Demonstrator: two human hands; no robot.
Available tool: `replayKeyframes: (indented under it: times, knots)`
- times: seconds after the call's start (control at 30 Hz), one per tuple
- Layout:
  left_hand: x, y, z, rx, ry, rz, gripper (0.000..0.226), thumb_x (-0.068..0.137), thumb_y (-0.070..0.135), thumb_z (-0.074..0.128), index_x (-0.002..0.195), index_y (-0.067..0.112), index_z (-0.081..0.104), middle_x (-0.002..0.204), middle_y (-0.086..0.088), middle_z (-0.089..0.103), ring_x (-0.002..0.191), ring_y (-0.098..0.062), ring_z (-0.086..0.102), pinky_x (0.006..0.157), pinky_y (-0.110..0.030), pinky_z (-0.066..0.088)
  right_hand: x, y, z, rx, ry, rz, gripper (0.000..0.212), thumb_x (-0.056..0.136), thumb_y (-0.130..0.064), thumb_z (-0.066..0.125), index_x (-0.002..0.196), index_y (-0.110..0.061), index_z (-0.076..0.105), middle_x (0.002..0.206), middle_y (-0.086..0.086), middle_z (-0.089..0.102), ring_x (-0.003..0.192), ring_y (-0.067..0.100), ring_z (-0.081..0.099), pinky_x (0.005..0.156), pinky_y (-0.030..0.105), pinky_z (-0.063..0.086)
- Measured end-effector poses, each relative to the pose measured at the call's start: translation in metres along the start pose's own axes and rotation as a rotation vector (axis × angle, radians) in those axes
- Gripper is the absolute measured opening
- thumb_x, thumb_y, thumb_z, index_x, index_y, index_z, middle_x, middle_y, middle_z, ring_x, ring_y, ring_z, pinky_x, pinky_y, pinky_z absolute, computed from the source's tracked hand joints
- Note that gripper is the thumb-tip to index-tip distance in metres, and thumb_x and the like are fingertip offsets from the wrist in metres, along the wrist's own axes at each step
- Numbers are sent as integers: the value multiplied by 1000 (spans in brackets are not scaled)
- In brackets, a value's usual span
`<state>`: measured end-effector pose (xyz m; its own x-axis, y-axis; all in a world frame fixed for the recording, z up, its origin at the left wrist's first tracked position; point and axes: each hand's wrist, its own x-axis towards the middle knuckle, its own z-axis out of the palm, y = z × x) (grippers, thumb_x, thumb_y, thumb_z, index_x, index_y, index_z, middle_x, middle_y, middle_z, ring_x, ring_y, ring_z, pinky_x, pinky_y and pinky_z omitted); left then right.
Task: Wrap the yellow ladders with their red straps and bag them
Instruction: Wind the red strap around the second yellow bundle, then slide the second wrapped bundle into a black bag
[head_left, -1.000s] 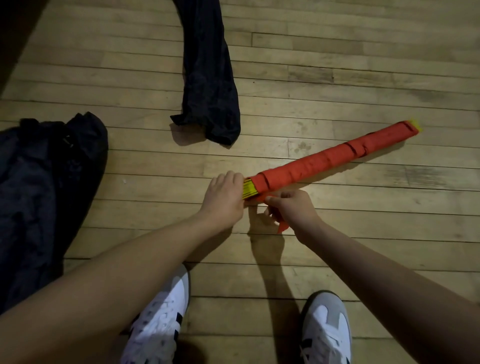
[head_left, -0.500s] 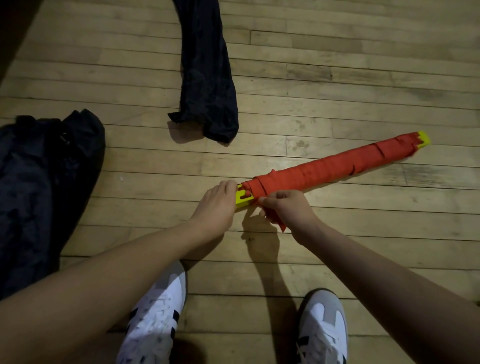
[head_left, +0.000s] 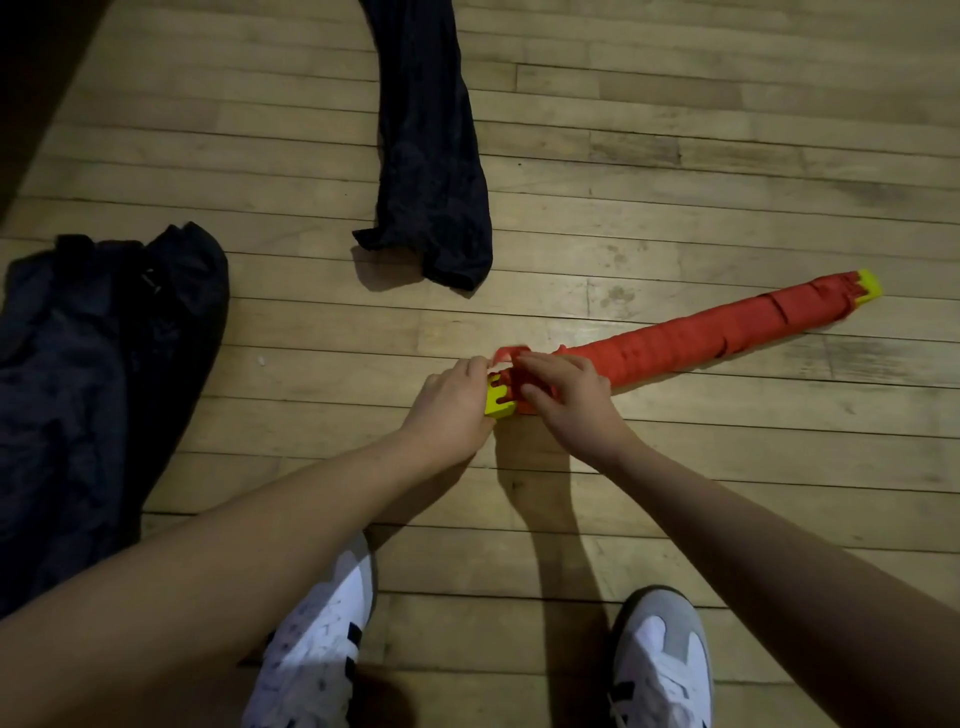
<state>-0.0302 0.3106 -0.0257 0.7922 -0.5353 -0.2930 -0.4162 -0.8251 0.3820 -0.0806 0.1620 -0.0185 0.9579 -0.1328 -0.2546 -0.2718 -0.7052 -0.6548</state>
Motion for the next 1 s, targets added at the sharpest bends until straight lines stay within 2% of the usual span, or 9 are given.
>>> replayKeyframes:
  times: [0.07, 0.17, 0.3, 0.43, 0.53, 0.67, 0.83, 1.0]
  knots:
    - [3, 0, 1, 39, 6, -18, 54, 85, 32, 70, 129, 14, 45, 125, -5, 53, 114, -22, 50, 97, -34, 40, 5, 2, -2, -207, -95, -45, 51, 92, -14, 54, 141, -25, 46, 149, -9, 41, 139, 19, 25, 107, 35, 14]
    - [7, 0, 0, -13, 42, -89, 43, 83, 34, 71, 116, 14, 52, 114, -4, 56, 106, -21, 52, 90, -33, 41, 10, 7, -3, -451, -142, -150, 63, 89, -16, 57, 147, -25, 34, 154, -8, 33, 144, 21, 20, 112, 37, 9]
    - [7, -2, -8, 44, 14, -5, 45, 82, 35, 72, 116, 16, 50, 113, -1, 55, 104, -19, 52, 88, -31, 41, 16, 9, 1, -577, -113, -258, 53, 89, -23, 59, 140, -18, 44, 142, 2, 47, 135, 26, 36, 110, 37, 11]
    - [6, -15, -26, 108, -45, 70, 44, 83, 33, 71, 116, 16, 47, 112, -1, 52, 99, -19, 52, 80, -29, 40, 31, -7, 4, -701, -188, -298, 50, 90, -29, 56, 136, -16, 43, 134, 3, 49, 127, 24, 42, 108, 37, 10]
    - [5, -30, -42, 172, -94, 121, 42, 84, 32, 68, 114, 15, 45, 113, -3, 50, 95, -19, 54, 72, -28, 38, 45, -29, 7, -750, -305, -322, 49, 88, -34, 58, 130, -15, 42, 128, 5, 50, 122, 25, 45, 110, 43, 16]
    - [2, -39, -55, 227, -124, 128, 45, 84, 32, 68, 117, 17, 43, 115, -1, 48, 96, -18, 54, 72, -26, 40, 63, -49, 9, -762, -432, -285, 56, 83, -43, 65, 125, -11, 44, 125, 9, 52, 120, 27, 46, 110, 44, 19]
    - [3, -44, -58, 206, -77, 97, 45, 84, 31, 69, 117, 16, 43, 116, -2, 48, 98, -17, 52, 72, -24, 35, 74, -53, 13, -723, -400, -256, 66, 81, -55, 65, 119, -6, 41, 120, 12, 56, 116, 29, 50, 109, 42, 19]
    - [5, -59, -58, 218, -21, 96, 41, 86, 32, 67, 117, 17, 46, 117, -1, 50, 104, -17, 50, 84, -27, 35, 84, -58, 21, -734, -373, -231, 53, 85, -46, 65, 118, -9, 47, 120, 10, 58, 116, 29, 49, 106, 41, 25]
